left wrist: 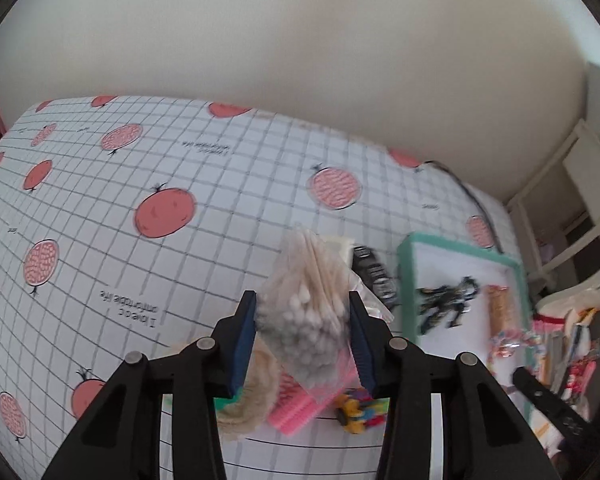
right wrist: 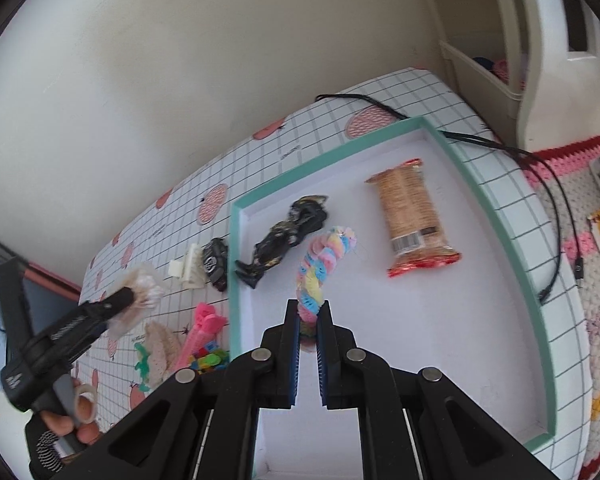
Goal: Organize objects
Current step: 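Carry the hair tie over the tray with the right gripper while the left carries the swab bag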
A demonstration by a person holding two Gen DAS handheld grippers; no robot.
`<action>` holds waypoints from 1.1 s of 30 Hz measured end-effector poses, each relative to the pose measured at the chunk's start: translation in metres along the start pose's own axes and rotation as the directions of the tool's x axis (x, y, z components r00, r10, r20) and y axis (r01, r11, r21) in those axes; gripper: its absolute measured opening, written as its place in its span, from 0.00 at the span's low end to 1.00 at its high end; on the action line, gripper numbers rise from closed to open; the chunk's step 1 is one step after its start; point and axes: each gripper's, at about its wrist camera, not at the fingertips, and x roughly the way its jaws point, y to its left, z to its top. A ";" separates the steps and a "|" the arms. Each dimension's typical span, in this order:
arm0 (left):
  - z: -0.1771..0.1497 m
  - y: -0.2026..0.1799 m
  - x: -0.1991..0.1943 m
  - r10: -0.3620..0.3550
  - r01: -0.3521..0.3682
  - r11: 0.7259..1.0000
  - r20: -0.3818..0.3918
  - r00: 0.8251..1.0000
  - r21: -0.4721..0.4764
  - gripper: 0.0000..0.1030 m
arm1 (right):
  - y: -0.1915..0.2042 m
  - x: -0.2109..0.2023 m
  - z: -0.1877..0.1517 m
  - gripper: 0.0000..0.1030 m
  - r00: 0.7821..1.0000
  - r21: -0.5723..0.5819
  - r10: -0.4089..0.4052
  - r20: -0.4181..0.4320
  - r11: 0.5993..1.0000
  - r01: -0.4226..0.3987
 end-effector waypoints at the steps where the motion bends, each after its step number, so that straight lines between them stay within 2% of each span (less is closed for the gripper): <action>1: -0.001 -0.006 -0.003 -0.016 0.016 1.000 0.006 1.000 0.013 0.44 | -0.004 -0.001 0.000 0.08 1.000 0.009 -0.006 0.002 1.000 0.006; 3: -0.002 -0.020 -0.008 -0.041 0.041 0.999 0.014 0.999 0.032 0.44 | -0.009 -0.003 0.001 0.08 1.000 0.022 -0.018 0.006 1.000 0.018; 6: -0.008 -0.043 -0.011 -0.118 0.117 0.990 0.008 0.993 0.074 0.44 | -0.017 -0.008 0.001 0.08 0.999 0.038 -0.034 0.015 0.999 0.033; 10: -0.018 -0.079 -0.005 -0.197 0.200 0.971 -0.031 0.980 0.133 0.44 | -0.026 -0.017 0.003 0.08 0.998 0.059 -0.049 0.034 0.997 0.047; 15: -0.036 -0.112 0.006 -0.249 0.262 0.949 -0.095 0.964 0.178 0.44 | -0.036 -0.018 0.003 0.08 0.995 0.105 -0.090 0.033 0.991 0.086; 23: -0.052 -0.130 0.027 -0.248 0.276 0.939 -0.154 0.956 0.203 0.44 | -0.046 -0.012 0.000 0.08 0.994 0.122 -0.107 -0.013 0.987 0.108; 33: -0.063 -0.133 0.049 -0.194 0.238 0.945 -0.202 0.960 0.226 0.44 | -0.052 0.000 -0.006 0.08 0.985 0.122 -0.153 -0.074 0.979 0.161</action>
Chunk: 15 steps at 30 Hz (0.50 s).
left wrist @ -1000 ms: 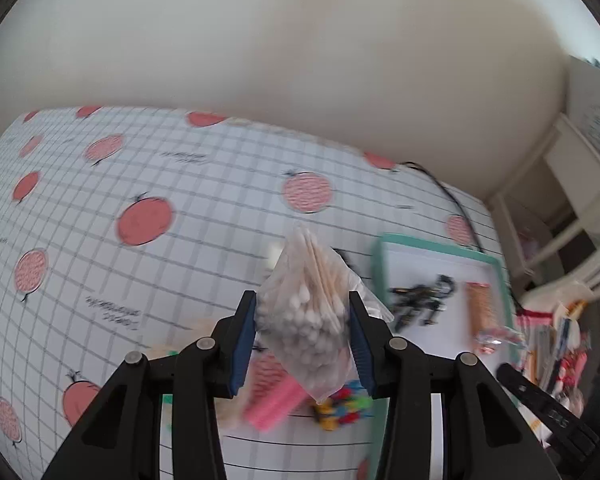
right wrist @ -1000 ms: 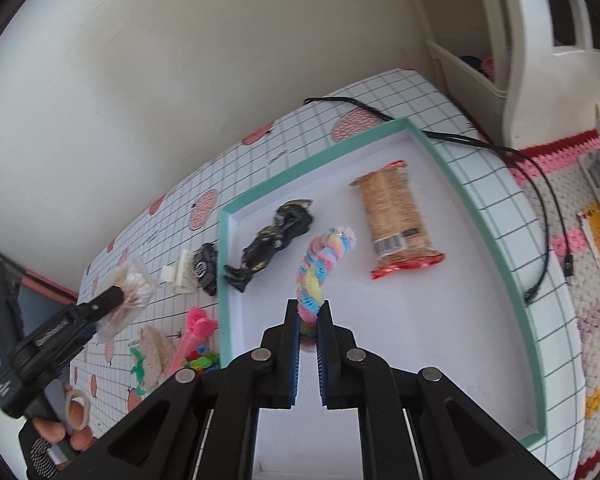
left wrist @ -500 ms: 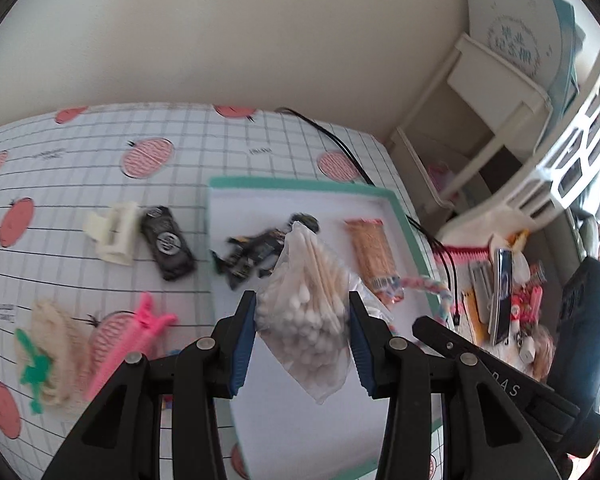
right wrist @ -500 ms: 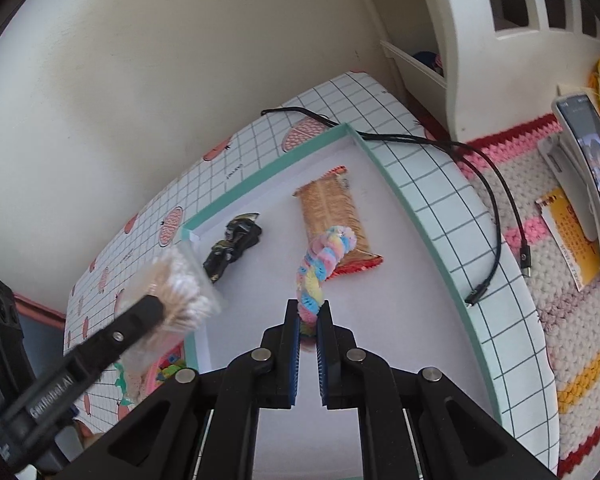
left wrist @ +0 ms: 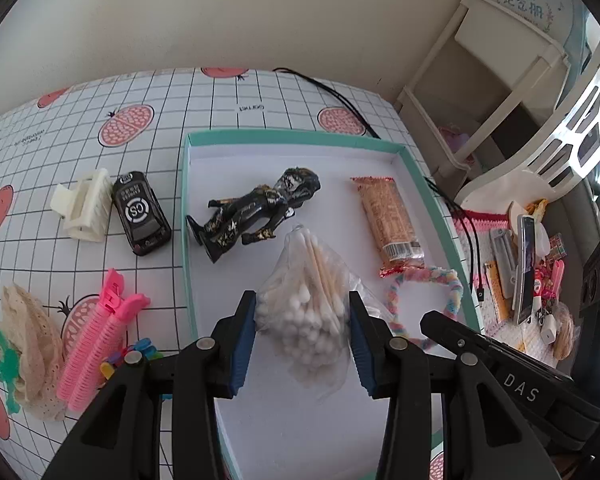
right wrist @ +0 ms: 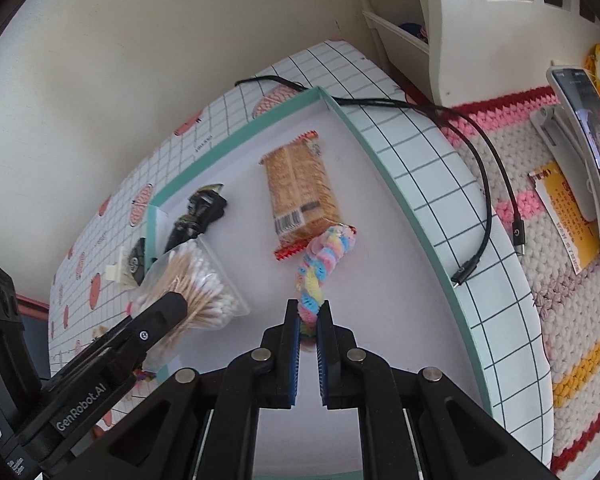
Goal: Organize objects
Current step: 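Carry the hair tie over the tray with the right gripper while the left carries the swab bag, then lower and open both grippers, dropping hair tie and swab bag into the tray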
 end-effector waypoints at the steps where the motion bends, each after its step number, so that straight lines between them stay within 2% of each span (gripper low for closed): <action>1: 0.000 0.000 0.002 0.003 -0.003 1.000 -0.005 1.000 -0.002 0.44 | -0.001 0.001 0.000 0.08 1.000 0.000 -0.003 -0.003 1.000 0.003; 15: -0.004 0.005 0.021 0.007 -0.008 1.000 -0.053 0.999 -0.021 0.44 | 0.001 0.014 -0.005 0.11 0.997 -0.029 -0.057 -0.042 0.998 0.056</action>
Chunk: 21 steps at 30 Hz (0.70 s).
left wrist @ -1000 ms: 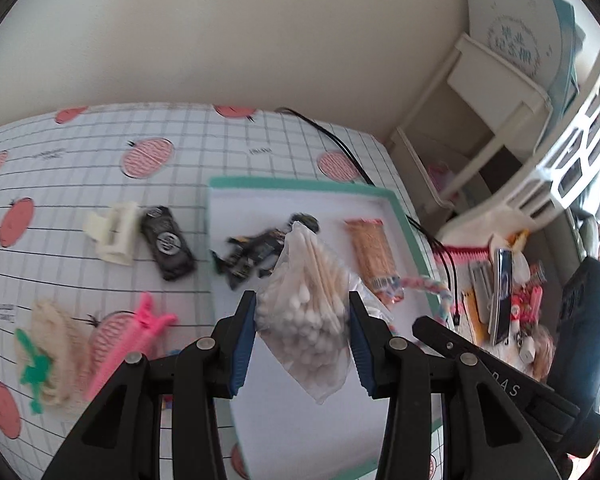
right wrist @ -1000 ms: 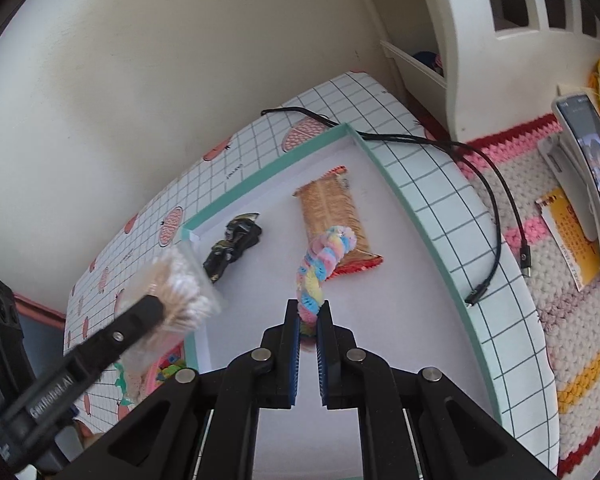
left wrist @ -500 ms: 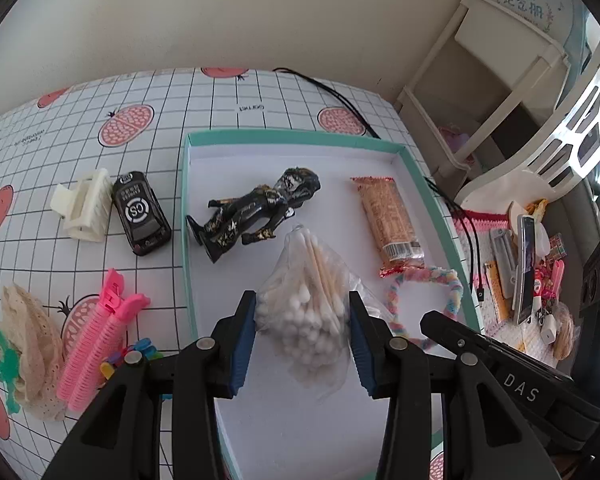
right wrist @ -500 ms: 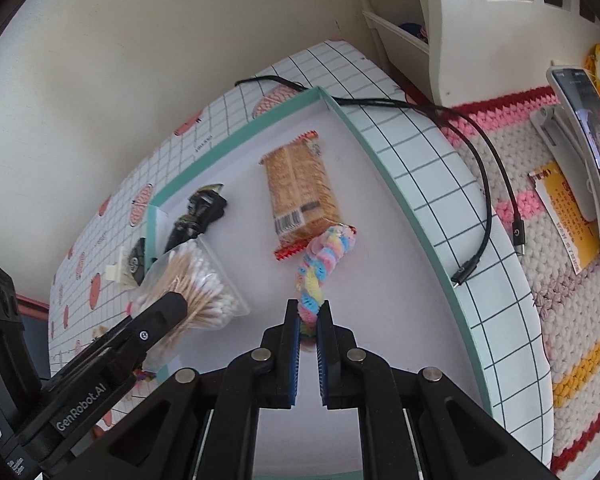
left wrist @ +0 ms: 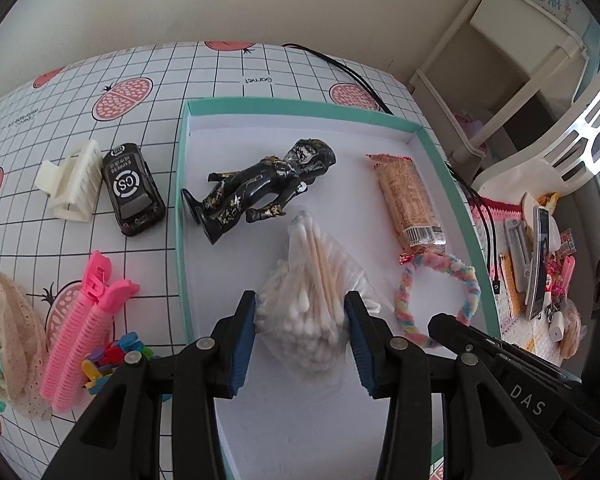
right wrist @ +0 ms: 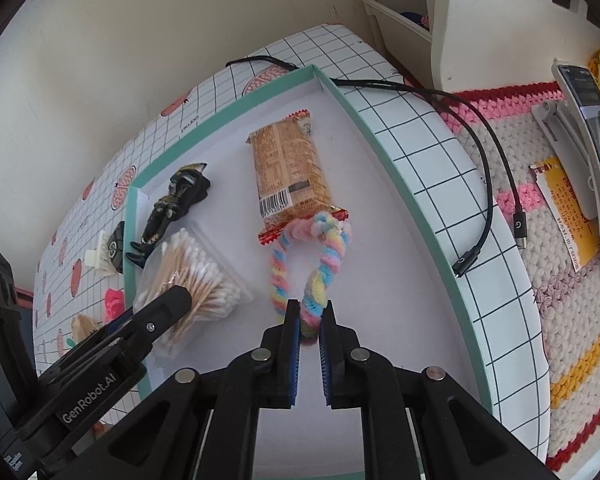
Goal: Organize objects
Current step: 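Lower and open both grippers, dropping hair tie and swab bag into the tray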
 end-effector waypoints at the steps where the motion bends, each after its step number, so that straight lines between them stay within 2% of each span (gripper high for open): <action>1: 0.000 0.001 0.001 -0.003 0.003 1.000 -0.002 1.000 -0.003 0.44 | 0.000 0.001 -0.001 0.11 1.000 -0.002 -0.004 -0.003 1.000 0.004; 14: -0.001 0.002 0.002 -0.010 0.009 1.000 -0.038 0.999 -0.015 0.46 | 0.001 0.002 -0.002 0.12 0.999 -0.010 -0.028 -0.020 1.000 0.028; 21: 0.001 0.000 -0.013 -0.013 0.013 1.000 -0.023 1.000 -0.010 0.51 | 0.005 -0.005 -0.001 0.28 0.999 -0.019 -0.034 -0.012 0.999 0.034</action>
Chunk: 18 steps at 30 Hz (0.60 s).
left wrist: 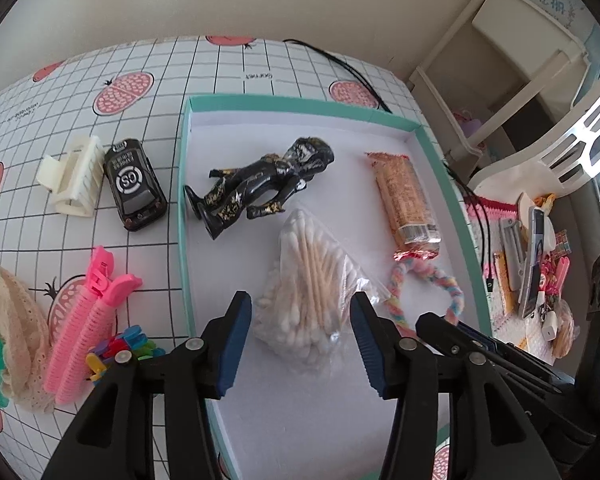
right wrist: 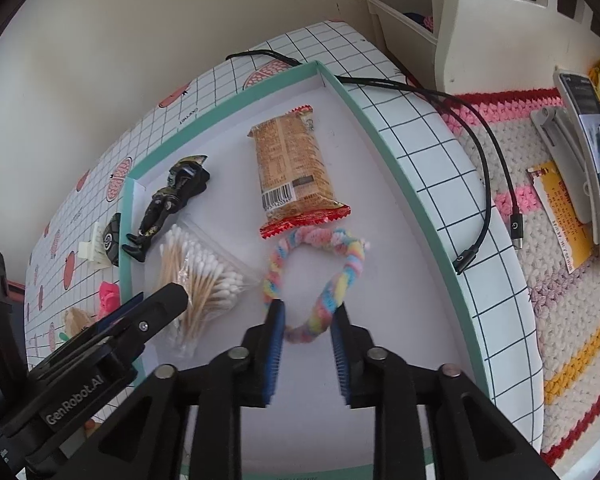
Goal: Organize objects
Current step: 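Lower and open both grippers, dropping hair tie and swab bag into the tray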
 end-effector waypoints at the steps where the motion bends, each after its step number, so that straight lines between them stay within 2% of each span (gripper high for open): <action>1: 0.000 -0.001 -0.004 0.001 -0.001 1.000 0.005 1.000 0.000 0.51 | 0.002 -0.002 0.000 0.28 1.000 -0.003 0.001 0.002 1.000 -0.001; 6: 0.000 -0.002 -0.024 -0.001 0.001 1.000 0.043 0.999 0.000 0.51 | 0.007 -0.017 0.001 0.29 0.999 -0.012 -0.010 0.038 1.000 0.010; 10: 0.008 0.005 -0.032 0.029 -0.029 1.000 0.074 0.997 -0.009 0.52 | 0.009 -0.020 0.005 0.28 0.998 -0.016 -0.034 0.048 0.999 0.035; 12: 0.012 0.009 -0.033 0.048 -0.047 0.999 0.083 0.995 -0.017 0.58 | 0.011 -0.021 0.005 0.28 0.996 -0.024 -0.079 0.051 0.996 0.081; 15: 0.016 0.017 -0.033 0.071 -0.068 0.997 0.090 0.993 -0.036 0.60 | 0.011 -0.020 0.005 0.29 0.995 -0.020 -0.090 0.046 0.996 0.091; 18: 0.017 0.023 -0.033 0.097 -0.093 0.994 0.090 0.991 -0.053 0.61 | 0.011 -0.021 0.005 0.41 0.993 -0.030 -0.109 0.055 0.993 0.110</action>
